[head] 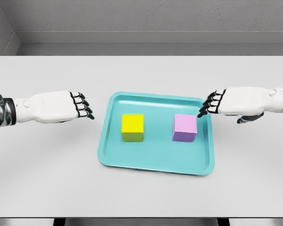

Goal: Push two cubes

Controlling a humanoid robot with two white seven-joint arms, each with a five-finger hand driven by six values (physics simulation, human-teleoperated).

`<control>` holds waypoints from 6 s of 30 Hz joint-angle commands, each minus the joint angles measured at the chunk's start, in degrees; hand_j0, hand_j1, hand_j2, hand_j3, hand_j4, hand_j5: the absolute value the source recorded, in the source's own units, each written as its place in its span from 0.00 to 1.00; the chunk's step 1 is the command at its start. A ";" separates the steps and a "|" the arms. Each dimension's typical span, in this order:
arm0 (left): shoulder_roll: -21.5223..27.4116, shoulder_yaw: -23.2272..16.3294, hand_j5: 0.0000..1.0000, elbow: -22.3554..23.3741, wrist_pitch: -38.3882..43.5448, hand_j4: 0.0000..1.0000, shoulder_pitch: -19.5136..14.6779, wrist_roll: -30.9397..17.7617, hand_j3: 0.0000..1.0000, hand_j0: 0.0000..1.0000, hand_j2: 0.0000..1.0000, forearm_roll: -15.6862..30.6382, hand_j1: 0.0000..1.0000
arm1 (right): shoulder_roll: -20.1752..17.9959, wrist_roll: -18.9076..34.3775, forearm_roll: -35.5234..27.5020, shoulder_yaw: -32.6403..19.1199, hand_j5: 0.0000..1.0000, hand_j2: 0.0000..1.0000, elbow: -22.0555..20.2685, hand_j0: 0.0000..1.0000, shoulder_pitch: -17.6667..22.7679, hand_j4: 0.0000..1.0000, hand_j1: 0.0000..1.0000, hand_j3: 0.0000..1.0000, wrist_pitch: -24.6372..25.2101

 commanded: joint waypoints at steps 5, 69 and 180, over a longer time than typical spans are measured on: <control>-0.16 0.03 0.83 0.12 0.09 0.83 -0.09 0.02 0.83 0.83 0.83 0.24 0.83 | 0.92 -0.03 1.00 -0.36 0.83 0.83 3.91 0.83 0.18 0.83 0.83 0.83 0.16; -12.29 -2.61 0.68 0.56 0.09 0.68 0.00 -7.54 0.68 0.68 0.68 -0.29 0.68 | 8.92 -0.03 6.54 -0.01 0.68 0.68 3.82 0.68 3.87 0.68 0.68 0.68 0.16; -21.52 4.25 0.71 11.89 0.09 0.71 -4.48 -11.67 0.71 0.71 0.71 -0.64 0.71 | 18.50 -0.03 11.11 -1.68 0.68 0.68 9.71 0.68 0.26 0.68 0.68 0.68 0.16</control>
